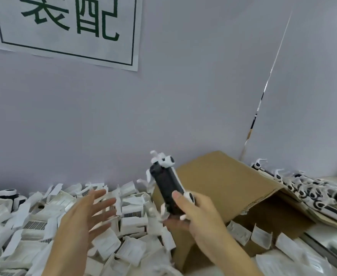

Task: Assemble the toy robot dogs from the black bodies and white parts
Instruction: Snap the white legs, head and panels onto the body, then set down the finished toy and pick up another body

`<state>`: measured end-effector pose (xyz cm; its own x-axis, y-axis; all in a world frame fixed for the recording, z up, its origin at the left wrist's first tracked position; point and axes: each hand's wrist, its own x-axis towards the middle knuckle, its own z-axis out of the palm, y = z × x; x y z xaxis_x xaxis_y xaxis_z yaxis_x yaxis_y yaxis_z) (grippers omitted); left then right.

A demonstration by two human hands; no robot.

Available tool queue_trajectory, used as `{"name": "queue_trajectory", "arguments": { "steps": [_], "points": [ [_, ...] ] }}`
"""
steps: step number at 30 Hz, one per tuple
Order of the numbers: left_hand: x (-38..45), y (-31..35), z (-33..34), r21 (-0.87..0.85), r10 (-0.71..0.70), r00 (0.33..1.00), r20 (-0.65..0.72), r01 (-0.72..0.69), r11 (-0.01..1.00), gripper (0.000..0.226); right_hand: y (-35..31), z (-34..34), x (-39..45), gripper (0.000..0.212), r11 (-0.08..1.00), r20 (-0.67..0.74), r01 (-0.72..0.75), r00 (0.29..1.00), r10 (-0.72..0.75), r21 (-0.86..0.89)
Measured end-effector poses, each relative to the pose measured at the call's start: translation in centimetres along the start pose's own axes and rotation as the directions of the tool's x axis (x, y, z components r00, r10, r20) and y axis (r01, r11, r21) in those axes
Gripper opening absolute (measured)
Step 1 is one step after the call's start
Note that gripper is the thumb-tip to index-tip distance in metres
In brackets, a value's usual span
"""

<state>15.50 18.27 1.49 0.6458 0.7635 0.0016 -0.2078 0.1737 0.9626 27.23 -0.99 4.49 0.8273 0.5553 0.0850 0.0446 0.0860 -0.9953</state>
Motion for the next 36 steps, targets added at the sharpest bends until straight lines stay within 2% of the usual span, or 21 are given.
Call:
{"name": "queue_trajectory", "arguments": {
  "steps": [1, 3, 6, 9, 11, 13, 18, 21, 24, 27, 31, 33, 36],
  "points": [
    [0.1, -0.1, -0.2, 0.012, 0.0, 1.0, -0.002, 0.0, 1.0, 0.031, -1.0, -0.6, 0.6, 0.024, 0.981, -0.041, -0.05, 0.997, 0.058, 0.185],
    [0.3, -0.3, -0.4, 0.05, 0.004, 1.0, -0.001, -0.004, 0.999, 0.03, -3.4, -2.4, 2.0, 0.022, 0.9, -0.106, -0.037, 0.99, 0.091, 0.435],
    [0.2, -0.4, -0.6, 0.094, 0.025, 1.0, 0.008, -0.025, 0.995, 0.029, -6.9, -5.5, 4.4, 0.021, 0.81, -0.256, 0.086, 0.963, 0.081, 0.58],
    [0.1, -0.3, -0.4, 0.132, 0.028, 1.0, -0.001, -0.027, 0.991, 0.028, -8.8, -8.4, 6.4, 0.033, 0.707, -0.363, 0.172, 0.923, 0.127, 0.686],
    [-0.1, -0.4, -0.4, 0.167, 0.025, 1.0, -0.002, -0.024, 0.986, 0.026, -9.0, -9.4, 7.0, 0.028, 0.658, -0.328, 0.123, 0.923, 0.199, 0.743],
    [-0.2, -0.5, -0.3, 0.202, 0.016, 1.0, -0.006, -0.015, 0.979, 0.025, -8.5, -9.8, 7.6, 0.039, 0.63, -0.282, 0.078, 0.932, 0.23, 0.772],
    [-0.9, -0.2, 0.1, 0.323, 0.03, 1.0, 0.008, -0.031, 0.946, 0.025, -8.1, -7.7, 7.1, 0.053, 0.564, -0.197, 0.075, 0.967, 0.159, 0.822],
    [-1.7, 0.4, 0.2, 0.442, 0.069, 0.998, 0.002, -0.063, 0.895, 0.023, -7.0, -5.4, 5.7, 0.049, 0.624, -0.119, 0.014, 0.985, 0.127, 0.781],
    [-2.8, 1.9, -0.2, 0.656, 0.127, 0.989, 0.073, -0.143, 0.741, 0.018, -4.5, -2.8, 3.5, 0.037, 0.725, -0.009, -0.105, 0.988, 0.152, 0.681],
    [-3.5, 4.4, -0.9, 0.848, 0.136, 0.975, 0.174, -0.218, 0.482, 0.018, -0.6, 0.0, 2.3, 0.044, 0.815, 0.068, -0.197, 0.979, 0.191, 0.545],
    [-1.2, 8.1, -2.4, 0.916, 0.084, 0.957, 0.279, -0.291, 0.276, 0.024, 2.0, 2.0, 2.0, 0.03, 0.858, 0.13, -0.223, 0.974, 0.184, 0.462],
    [1.4, 9.1, -4.3, 0.951, 0.059, 0.96, 0.274, -0.28, 0.128, 0.032, 2.8, 1.9, 2.4, 0.038, 0.876, 0.122, -0.185, 0.982, 0.146, 0.445],
    [5.9, 9.2, -8.0, 0.983, 0.022, 0.987, 0.159, -0.156, -0.102, 0.046, 3.4, 1.3, 3.1, 0.041, 0.846, 0.162, -0.208, 0.976, 0.146, 0.491]
  ]
}}
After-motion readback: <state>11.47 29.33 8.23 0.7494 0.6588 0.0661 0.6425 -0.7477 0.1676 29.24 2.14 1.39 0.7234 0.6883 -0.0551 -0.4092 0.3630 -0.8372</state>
